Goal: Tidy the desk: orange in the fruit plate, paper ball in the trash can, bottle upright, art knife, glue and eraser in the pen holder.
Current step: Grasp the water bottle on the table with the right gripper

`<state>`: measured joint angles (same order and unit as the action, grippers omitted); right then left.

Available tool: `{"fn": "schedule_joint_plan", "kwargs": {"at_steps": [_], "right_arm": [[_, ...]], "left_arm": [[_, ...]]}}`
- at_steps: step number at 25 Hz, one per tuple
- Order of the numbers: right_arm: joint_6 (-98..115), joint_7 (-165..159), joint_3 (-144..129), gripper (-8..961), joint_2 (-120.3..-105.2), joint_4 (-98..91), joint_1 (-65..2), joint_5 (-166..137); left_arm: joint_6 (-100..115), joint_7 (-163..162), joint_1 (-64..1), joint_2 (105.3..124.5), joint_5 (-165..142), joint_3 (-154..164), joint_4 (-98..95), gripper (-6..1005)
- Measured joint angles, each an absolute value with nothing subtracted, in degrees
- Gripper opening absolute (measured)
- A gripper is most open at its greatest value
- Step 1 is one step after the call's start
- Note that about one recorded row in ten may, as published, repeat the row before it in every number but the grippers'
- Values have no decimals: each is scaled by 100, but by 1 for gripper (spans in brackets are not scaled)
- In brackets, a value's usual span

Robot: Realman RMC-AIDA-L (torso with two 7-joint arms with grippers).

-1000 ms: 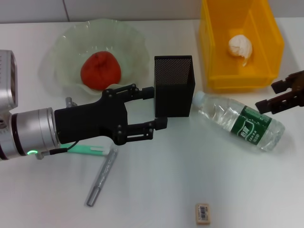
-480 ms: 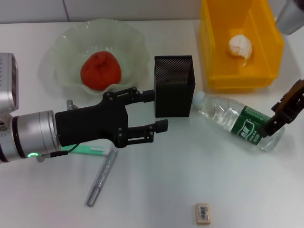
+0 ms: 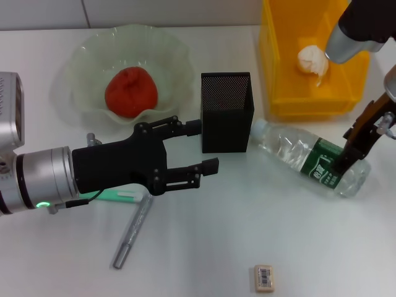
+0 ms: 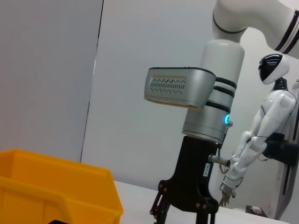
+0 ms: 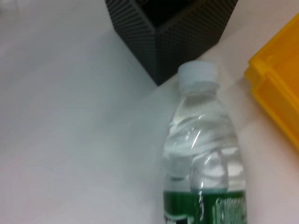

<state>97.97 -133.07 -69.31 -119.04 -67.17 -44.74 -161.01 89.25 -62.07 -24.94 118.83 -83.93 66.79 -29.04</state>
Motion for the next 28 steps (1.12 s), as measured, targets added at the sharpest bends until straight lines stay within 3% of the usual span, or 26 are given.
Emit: {"fn": "schedule_joint_plan", "kwargs": {"at_steps": [28], "right_arm": [[8309, -13213, -7361, 806, -11936, -5222, -4814, -15695]], "left_arm": [[8921, -6018, -2516, 11882, -8354, 6669, -2743, 722]]}}
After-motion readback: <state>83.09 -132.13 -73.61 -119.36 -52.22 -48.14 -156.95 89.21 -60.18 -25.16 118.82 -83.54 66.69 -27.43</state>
